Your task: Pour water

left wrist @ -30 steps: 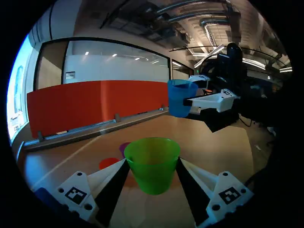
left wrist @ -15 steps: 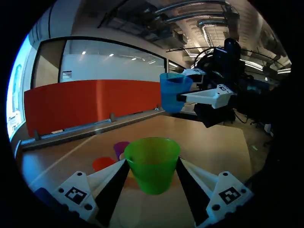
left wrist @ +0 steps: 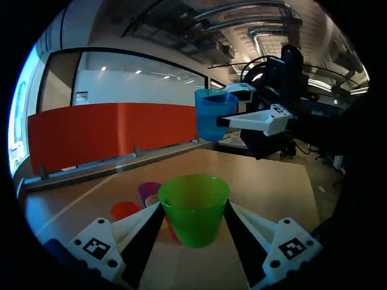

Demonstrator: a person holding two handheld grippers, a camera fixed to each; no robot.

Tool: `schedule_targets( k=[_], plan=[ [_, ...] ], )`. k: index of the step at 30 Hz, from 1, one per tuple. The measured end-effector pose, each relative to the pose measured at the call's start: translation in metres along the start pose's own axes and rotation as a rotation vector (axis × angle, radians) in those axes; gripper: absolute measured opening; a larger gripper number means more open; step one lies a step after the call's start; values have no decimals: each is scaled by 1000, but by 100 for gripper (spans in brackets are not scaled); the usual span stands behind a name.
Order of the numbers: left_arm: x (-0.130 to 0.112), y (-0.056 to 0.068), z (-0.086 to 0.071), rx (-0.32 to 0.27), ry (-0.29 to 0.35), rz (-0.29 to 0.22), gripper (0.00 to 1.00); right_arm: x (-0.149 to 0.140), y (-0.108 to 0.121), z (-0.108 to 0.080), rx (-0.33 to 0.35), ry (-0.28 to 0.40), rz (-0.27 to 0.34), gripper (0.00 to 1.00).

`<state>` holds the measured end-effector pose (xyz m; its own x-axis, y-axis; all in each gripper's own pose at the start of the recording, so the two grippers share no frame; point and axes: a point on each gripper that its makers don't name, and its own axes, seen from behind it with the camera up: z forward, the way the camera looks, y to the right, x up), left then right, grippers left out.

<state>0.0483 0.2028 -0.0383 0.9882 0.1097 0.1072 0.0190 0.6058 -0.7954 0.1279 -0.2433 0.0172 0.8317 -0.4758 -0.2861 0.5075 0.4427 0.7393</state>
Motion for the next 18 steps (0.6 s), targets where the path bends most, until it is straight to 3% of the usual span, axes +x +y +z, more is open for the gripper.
schedule_targets(
  k=[18],
  plan=[
    [-3, 8, 4, -25, 1, 5, 83, 5, 2, 5, 6, -4, -62, 88]
  ],
)
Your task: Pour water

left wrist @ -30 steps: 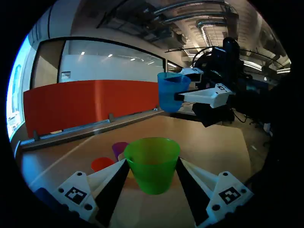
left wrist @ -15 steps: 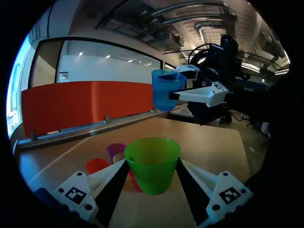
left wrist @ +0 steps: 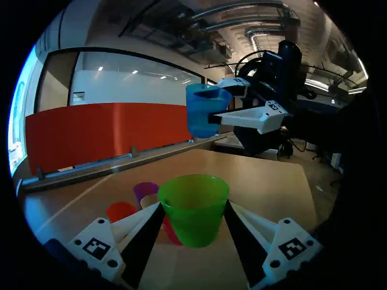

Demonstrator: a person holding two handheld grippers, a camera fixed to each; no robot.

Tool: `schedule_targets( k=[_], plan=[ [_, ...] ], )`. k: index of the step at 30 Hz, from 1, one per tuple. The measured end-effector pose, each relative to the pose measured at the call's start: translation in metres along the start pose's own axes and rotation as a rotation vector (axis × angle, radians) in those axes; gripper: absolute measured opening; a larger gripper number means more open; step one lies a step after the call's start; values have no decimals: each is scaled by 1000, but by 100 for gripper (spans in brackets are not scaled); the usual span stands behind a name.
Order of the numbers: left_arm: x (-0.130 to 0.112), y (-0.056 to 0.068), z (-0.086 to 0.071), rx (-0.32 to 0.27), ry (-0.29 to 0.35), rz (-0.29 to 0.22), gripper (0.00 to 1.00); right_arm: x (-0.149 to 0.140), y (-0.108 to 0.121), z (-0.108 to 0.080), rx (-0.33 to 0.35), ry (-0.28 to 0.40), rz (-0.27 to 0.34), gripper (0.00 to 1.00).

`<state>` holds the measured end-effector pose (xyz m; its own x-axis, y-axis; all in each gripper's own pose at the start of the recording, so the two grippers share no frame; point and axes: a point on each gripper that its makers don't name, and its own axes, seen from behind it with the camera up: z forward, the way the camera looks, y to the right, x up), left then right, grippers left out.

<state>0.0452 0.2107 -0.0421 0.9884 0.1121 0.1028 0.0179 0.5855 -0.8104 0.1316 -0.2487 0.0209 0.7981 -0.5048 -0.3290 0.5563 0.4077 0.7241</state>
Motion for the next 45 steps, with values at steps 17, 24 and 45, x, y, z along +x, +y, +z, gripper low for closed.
schedule_targets(
  k=[17, 24, 45],
  plan=[
    [2, 4, 7, -19, 8, 6, 83, 8, 5, 7, 15, -5, -68, 88],
    [8, 4, 8, -25, 15, 10, 84, 11, 7, 10, 19, -7, -97, 88],
    [15, 12, 12, -47, 15, 22, 83, 20, 14, 15, 26, -19, -186, 88]
  ],
)
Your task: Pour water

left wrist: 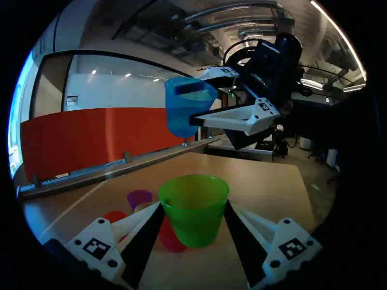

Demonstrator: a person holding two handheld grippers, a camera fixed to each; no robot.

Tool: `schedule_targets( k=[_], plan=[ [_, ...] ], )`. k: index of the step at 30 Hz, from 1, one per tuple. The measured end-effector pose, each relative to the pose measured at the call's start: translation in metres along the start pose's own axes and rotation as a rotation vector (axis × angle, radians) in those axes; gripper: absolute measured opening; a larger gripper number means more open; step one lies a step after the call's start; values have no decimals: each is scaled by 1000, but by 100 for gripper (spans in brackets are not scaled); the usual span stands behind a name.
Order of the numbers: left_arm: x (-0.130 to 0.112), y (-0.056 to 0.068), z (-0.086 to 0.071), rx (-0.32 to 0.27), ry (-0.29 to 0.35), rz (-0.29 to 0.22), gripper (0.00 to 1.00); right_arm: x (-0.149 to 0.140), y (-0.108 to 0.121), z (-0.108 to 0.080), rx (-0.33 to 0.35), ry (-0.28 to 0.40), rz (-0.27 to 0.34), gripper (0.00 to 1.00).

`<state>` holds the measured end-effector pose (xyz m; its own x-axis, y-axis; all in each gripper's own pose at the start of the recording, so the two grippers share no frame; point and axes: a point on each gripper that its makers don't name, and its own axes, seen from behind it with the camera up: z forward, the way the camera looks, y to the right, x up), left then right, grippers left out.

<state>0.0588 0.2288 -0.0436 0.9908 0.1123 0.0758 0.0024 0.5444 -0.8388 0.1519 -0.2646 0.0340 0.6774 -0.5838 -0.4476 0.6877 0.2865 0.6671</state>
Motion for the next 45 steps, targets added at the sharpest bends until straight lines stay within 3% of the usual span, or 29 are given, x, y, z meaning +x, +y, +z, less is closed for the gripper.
schedule_targets(
  k=[45],
  plan=[
    [1, 10, 9, -22, 5, 8, 83, 9, 12, 10, -5, -41, -215, 88]
  ],
)
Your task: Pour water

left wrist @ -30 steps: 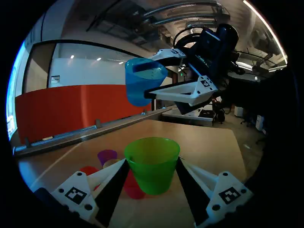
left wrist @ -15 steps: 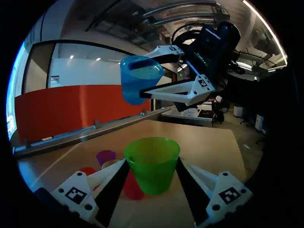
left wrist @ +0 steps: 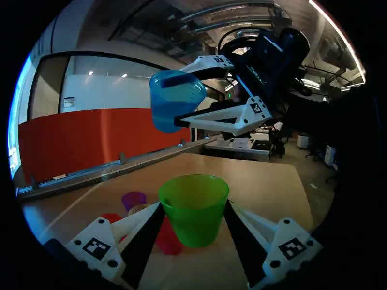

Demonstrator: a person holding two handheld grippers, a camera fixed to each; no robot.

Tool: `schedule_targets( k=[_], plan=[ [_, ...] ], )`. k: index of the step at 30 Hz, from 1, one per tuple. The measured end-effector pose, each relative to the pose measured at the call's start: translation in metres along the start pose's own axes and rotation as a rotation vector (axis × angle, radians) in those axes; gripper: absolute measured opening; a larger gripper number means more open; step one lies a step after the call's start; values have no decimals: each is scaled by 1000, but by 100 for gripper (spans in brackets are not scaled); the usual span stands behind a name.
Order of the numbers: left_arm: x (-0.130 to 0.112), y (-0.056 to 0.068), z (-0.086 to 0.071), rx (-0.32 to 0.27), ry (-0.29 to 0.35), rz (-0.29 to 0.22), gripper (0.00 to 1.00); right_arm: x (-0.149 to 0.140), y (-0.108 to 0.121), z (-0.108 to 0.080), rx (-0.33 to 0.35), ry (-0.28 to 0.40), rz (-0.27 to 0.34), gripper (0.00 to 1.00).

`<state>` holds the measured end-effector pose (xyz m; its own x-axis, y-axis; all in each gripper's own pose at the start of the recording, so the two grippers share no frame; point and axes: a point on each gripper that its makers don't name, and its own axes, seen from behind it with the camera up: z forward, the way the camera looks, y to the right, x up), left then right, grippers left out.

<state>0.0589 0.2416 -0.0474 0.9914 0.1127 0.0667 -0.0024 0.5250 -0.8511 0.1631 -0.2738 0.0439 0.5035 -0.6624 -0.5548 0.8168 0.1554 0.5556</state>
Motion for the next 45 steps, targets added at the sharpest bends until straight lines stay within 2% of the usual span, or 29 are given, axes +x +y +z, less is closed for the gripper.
schedule_targets(
  k=[18, 45],
  plan=[
    [1, 1, 1, 0, 2, 4, 83, 5, 0, 3, -2, -1, -66, 88],
    [2, 4, 0, -1, -1, 13, 83, 8, 0, 1, -8, 1, -114, 88]
  ],
)
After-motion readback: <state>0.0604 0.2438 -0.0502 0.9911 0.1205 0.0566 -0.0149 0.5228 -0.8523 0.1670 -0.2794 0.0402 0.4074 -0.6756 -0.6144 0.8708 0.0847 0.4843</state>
